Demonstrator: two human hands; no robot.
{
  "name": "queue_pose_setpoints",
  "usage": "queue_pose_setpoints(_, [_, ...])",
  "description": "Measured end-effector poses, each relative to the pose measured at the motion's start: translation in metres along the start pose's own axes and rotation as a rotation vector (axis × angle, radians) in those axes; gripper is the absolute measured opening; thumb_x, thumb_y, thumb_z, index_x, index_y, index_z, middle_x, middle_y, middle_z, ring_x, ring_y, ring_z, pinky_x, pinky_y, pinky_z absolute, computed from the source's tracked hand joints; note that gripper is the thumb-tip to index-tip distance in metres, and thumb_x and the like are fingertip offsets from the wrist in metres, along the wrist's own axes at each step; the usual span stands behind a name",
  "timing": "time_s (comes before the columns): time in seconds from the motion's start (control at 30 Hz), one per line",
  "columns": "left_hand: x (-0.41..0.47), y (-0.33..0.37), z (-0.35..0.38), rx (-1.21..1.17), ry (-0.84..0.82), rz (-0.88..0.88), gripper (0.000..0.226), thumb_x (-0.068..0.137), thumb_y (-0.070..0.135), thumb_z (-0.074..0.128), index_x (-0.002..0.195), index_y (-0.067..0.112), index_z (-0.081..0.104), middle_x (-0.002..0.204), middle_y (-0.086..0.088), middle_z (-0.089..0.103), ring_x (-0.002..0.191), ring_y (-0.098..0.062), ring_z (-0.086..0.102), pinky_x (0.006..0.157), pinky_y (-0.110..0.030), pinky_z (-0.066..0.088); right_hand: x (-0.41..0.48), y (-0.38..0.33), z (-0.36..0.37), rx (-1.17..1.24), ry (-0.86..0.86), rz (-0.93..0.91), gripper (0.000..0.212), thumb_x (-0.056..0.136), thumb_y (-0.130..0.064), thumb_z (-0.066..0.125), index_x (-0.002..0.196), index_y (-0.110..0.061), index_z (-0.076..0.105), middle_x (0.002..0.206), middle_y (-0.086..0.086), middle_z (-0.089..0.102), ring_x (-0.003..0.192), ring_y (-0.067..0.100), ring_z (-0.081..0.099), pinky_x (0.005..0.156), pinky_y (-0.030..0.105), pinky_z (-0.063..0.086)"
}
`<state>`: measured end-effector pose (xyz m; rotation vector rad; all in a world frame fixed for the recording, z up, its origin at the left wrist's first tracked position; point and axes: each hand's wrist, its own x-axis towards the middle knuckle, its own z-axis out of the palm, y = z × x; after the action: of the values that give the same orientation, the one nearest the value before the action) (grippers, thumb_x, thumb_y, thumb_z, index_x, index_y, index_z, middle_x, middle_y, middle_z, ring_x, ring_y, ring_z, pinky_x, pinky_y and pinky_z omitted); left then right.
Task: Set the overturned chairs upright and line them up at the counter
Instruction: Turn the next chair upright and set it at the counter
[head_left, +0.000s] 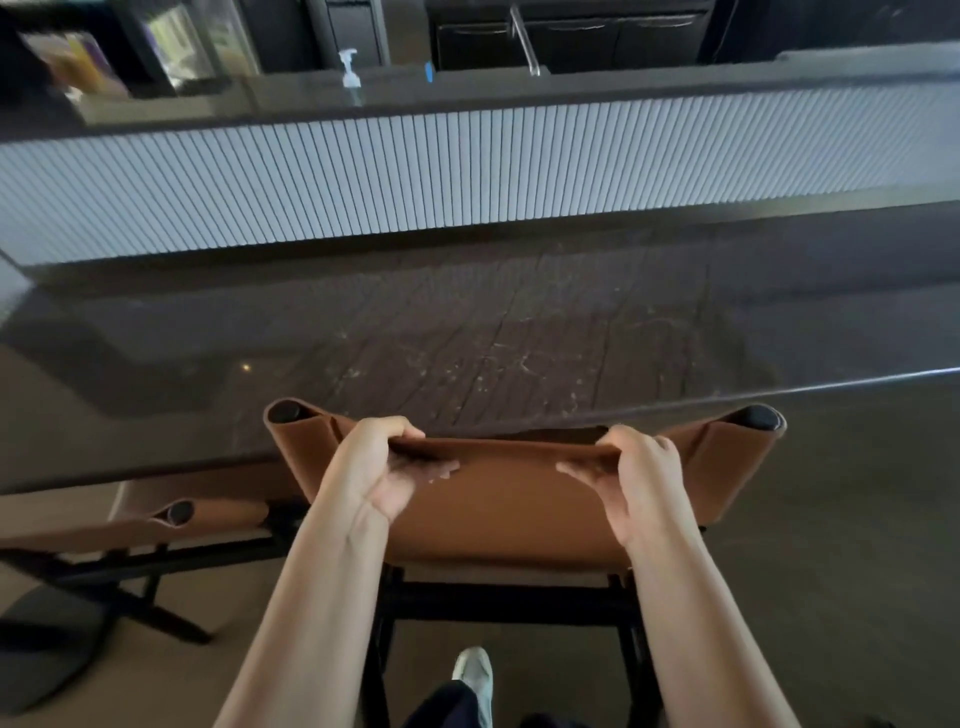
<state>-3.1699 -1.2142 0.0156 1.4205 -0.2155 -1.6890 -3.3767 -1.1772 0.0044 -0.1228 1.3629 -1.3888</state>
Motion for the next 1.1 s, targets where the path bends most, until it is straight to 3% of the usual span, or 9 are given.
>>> queue_pose_setpoints(0.1, [0.018, 0.009, 0.0, -0.054, -0.002, 0.059, 0.008, 0.087, -0.006, 0.042, 0.086, -0.006, 0.05, 0.094, -0.023, 0.047, 0.094, -0.05, 0.052, 0.093, -0.058, 0.049, 0.021, 0.001, 0.015, 0.008, -0.045, -0.05, 0.019, 0.091, 0.01, 0.044, 0.084, -0.008, 0.041, 0.076, 0.011, 0.04, 0.073, 0.029, 0.048, 0.06, 0.048, 0.06])
queue_pose_setpoints(0.23, [0.041, 0.011, -0.003, -0.128, 0.031, 0.102, 0.009, 0.085, -0.008, 0.044, 0.085, -0.002, 0.051, 0.085, -0.013, 0.044, 0.081, -0.041, 0.055, 0.093, -0.057, 0.05, 0.048, 0.008, 0.027, -0.006, -0.106, -0.031, 0.024, 0.09, 0.01, 0.045, 0.084, -0.011, 0.039, 0.07, 0.007, 0.038, 0.063, 0.019, 0.044, 0.066, 0.05, 0.061])
queue_pose_setpoints(0.43, [0.071, -0.014, -0.024, -0.224, 0.071, 0.021, 0.015, 0.087, -0.011, 0.041, 0.09, 0.001, 0.049, 0.095, -0.016, 0.047, 0.091, -0.037, 0.053, 0.078, -0.05, 0.052, 0.073, 0.041, 0.021, -0.106, -0.116, 0.077, 0.029, 0.093, 0.014, 0.042, 0.077, -0.011, 0.041, 0.07, 0.006, 0.036, 0.061, 0.017, 0.044, 0.066, 0.047, 0.059])
queue_pose_setpoints(0.57, [0.08, -0.023, -0.045, -0.26, 0.075, -0.006, 0.02, 0.087, -0.013, 0.04, 0.093, 0.002, 0.052, 0.101, -0.018, 0.049, 0.106, -0.04, 0.052, 0.083, -0.052, 0.052, 0.077, 0.058, 0.02, -0.163, -0.134, 0.097, 0.025, 0.094, 0.011, 0.045, 0.08, -0.009, 0.041, 0.067, 0.007, 0.04, 0.06, 0.015, 0.05, 0.075, 0.047, 0.06])
queue_pose_setpoints(0.67, [0.08, -0.027, -0.049, -0.261, 0.061, -0.009, 0.02, 0.088, -0.012, 0.04, 0.093, 0.002, 0.053, 0.103, -0.02, 0.051, 0.104, -0.04, 0.055, 0.082, -0.051, 0.053, 0.077, 0.062, 0.014, -0.18, -0.152, 0.112, 0.03, 0.096, 0.007, 0.046, 0.075, -0.013, 0.041, 0.055, 0.002, 0.042, 0.053, 0.01, 0.052, 0.083, 0.049, 0.059])
queue_pose_setpoints(0.77, [0.076, -0.034, -0.052, -0.276, 0.063, -0.019, 0.018, 0.088, -0.011, 0.041, 0.096, -0.001, 0.053, 0.102, -0.021, 0.053, 0.1, -0.04, 0.058, 0.077, -0.05, 0.054, 0.075, 0.063, 0.007, -0.162, -0.184, 0.137, 0.029, 0.096, 0.006, 0.048, 0.075, -0.013, 0.043, 0.061, 0.005, 0.044, 0.053, 0.009, 0.056, 0.083, 0.048, 0.059])
queue_pose_setpoints(0.93, [0.063, -0.053, -0.067, -0.253, 0.074, -0.035, 0.025, 0.092, -0.003, 0.049, 0.117, -0.004, 0.051, 0.104, -0.021, 0.057, 0.099, -0.038, 0.061, 0.075, -0.048, 0.055, 0.064, 0.071, -0.008, -0.139, -0.194, 0.217, 0.003, 0.096, 0.002, 0.052, 0.098, 0.0, 0.051, 0.096, 0.018, 0.05, 0.086, 0.026, 0.063, 0.073, 0.04, 0.061])
queue_pose_setpoints(1.1, [0.052, -0.055, -0.073, -0.169, 0.057, -0.071, 0.016, 0.095, 0.021, 0.06, 0.105, 0.011, 0.052, 0.116, -0.026, 0.055, 0.106, -0.038, 0.061, 0.077, -0.046, 0.056, 0.058, 0.072, -0.011, -0.175, -0.155, 0.232, 0.023, 0.097, -0.008, 0.057, 0.115, 0.005, 0.051, 0.094, 0.017, 0.059, 0.083, 0.023, 0.067, 0.075, 0.039, 0.061])
